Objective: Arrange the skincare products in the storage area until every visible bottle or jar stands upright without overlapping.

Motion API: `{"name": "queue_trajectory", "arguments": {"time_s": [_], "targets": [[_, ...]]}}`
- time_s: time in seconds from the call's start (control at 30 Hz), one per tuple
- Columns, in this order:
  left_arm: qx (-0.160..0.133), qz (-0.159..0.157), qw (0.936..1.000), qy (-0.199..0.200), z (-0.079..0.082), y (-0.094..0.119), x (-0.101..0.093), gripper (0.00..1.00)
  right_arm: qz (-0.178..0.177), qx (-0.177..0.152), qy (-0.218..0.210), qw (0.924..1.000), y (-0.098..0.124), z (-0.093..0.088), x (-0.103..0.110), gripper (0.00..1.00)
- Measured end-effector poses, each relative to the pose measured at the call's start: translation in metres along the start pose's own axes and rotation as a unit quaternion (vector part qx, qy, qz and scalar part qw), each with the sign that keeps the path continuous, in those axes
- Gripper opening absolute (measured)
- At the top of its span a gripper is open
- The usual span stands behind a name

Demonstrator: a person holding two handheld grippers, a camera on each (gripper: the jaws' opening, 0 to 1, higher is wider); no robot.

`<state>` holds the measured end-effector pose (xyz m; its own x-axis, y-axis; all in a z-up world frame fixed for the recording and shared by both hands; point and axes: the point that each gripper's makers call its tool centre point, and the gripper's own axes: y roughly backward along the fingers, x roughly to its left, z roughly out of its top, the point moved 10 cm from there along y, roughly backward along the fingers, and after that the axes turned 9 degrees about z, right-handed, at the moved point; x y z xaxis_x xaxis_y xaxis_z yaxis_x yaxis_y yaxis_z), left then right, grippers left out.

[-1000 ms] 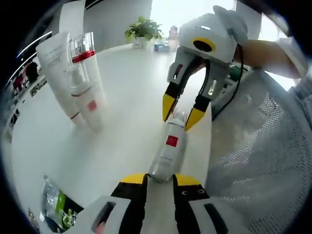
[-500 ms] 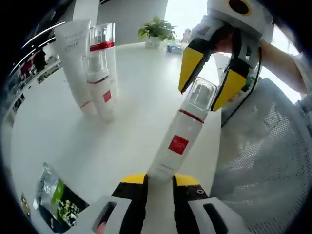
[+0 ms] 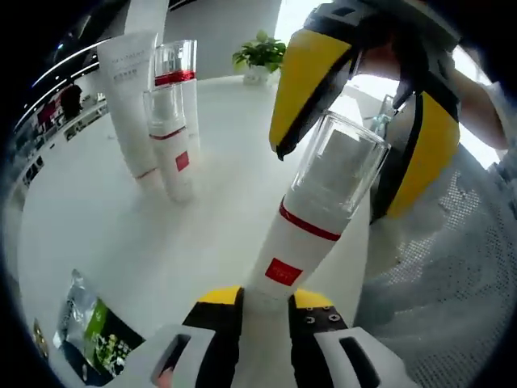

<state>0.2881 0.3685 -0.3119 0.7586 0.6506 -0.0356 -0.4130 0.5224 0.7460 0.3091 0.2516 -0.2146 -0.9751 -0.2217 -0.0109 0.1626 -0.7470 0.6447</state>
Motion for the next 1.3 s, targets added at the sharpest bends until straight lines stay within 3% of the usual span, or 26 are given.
{"name": "queue_trajectory", "arguments": {"time_s": [0.13,0.37,0.73,0.83,0.93,1.0,1.03,1.13,1.2,1.3], "targets": [[-0.019,-0.008,0.9996,0.022,0.000,-0.003,-0.003,0.26,0.004,-0.009,-0.005,0.9999,-0.005,0.003,-0.001,0.19],[-0.018,-0.008,0.9995,0.026,0.001,-0.002,-0.001,0.28,0.007,-0.009,0.001,0.9999,-0.010,0.007,-0.002,0.20],[-0.044,0.000,0.9986,-0.028,0.006,0.001,-0.010,0.24,-0.005,-0.019,0.008,0.9998,-0.007,0.003,0.005,0.20],[-0.049,0.007,0.9984,-0.026,0.006,0.000,-0.010,0.24,-0.042,-0.018,0.014,0.9989,-0.007,0.001,0.007,0.21],[-0.062,0.022,0.9978,-0.013,0.008,-0.002,-0.007,0.23,-0.102,-0.018,-0.016,0.9944,-0.006,-0.002,0.008,0.30],[-0.041,0.046,0.9980,0.012,0.003,-0.003,-0.001,0.23,-0.145,-0.035,-0.045,0.9878,-0.007,-0.008,0.015,0.34],[-0.058,0.045,0.9973,0.008,0.005,-0.003,0.000,0.23,-0.153,-0.036,-0.050,0.9864,-0.008,-0.009,0.016,0.36],[-0.054,0.076,0.9953,0.024,0.002,0.000,0.007,0.23,-0.212,-0.045,-0.108,0.9702,-0.012,-0.015,0.024,0.41],[-0.056,0.084,0.9941,0.039,0.000,0.001,0.012,0.23,-0.225,-0.051,-0.133,0.9639,-0.019,-0.019,0.024,0.41],[-0.057,0.094,0.9926,0.052,0.001,0.001,0.015,0.23,-0.252,-0.028,-0.140,0.9571,-0.022,-0.024,0.019,0.41]]}}
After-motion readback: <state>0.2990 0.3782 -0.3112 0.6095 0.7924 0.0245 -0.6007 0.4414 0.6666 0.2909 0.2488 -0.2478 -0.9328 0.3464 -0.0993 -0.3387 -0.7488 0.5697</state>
